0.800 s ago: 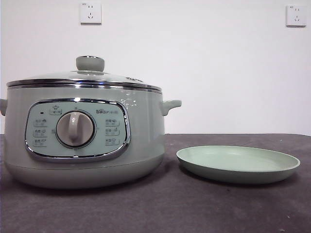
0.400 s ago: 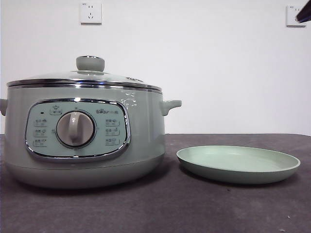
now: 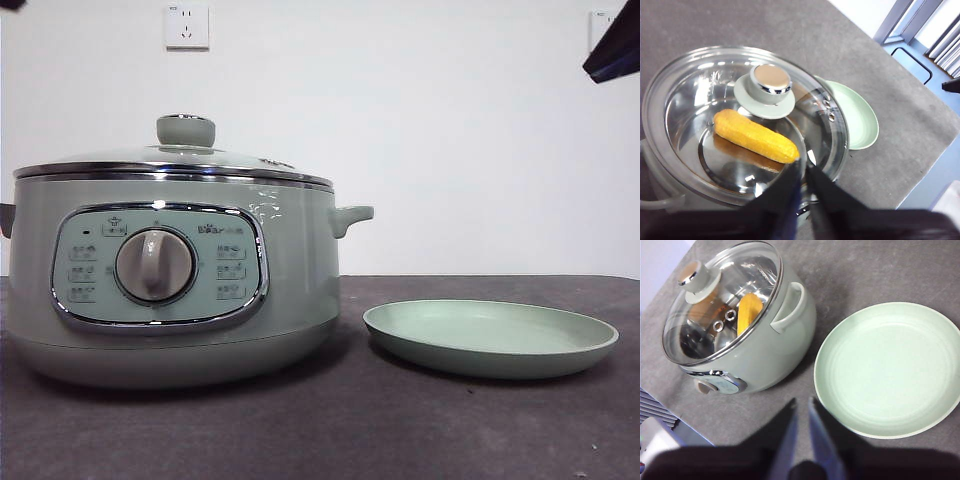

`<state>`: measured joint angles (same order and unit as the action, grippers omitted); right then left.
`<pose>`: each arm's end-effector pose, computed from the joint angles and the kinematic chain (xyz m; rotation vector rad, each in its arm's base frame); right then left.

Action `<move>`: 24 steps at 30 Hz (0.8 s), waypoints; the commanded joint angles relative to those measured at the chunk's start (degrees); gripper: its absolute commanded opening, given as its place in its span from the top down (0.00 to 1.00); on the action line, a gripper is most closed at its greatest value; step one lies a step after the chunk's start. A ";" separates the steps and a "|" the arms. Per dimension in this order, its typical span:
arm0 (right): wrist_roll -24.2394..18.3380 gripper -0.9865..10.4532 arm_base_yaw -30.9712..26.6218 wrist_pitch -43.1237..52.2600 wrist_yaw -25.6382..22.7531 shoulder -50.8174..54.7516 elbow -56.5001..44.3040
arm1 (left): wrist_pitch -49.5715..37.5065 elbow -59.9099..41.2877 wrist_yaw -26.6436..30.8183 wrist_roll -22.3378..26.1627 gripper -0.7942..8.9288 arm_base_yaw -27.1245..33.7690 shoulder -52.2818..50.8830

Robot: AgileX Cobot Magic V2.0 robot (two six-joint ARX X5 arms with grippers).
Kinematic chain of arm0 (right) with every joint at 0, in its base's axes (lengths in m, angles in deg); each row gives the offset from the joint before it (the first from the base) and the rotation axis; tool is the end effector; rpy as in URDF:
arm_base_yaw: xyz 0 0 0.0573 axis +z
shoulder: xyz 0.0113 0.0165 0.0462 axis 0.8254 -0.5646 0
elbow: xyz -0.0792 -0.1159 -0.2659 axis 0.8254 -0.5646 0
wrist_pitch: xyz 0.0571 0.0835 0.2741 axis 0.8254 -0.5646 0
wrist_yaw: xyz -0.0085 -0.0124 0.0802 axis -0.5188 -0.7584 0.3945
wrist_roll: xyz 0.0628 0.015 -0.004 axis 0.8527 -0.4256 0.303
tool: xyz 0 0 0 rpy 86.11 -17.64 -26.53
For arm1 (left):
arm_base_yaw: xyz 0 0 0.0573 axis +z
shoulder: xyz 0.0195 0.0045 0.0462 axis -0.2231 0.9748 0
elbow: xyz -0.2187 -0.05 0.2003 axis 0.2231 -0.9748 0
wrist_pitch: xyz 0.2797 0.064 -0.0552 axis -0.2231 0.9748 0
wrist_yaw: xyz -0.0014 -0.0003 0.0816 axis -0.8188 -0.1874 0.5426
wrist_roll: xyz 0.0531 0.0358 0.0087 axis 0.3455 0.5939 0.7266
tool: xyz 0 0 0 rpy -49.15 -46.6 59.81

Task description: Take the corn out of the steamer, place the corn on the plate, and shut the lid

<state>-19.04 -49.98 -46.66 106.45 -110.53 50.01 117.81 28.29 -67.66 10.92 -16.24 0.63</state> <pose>0.1850 0.0452 0.3069 0.2112 0.7052 0.6820 0.1631 -0.0375 0.3338 -0.1792 0.5646 -0.6916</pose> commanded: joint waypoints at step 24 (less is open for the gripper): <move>1.62 0.56 0.20 0.00 -3.80 -0.02 0.20 | -10.45 15.89 28.20 0.70 0.47 -19.08 29.27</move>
<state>-17.80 -49.91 -46.75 102.69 -110.53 50.01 107.60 43.98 -40.51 10.44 -34.85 28.83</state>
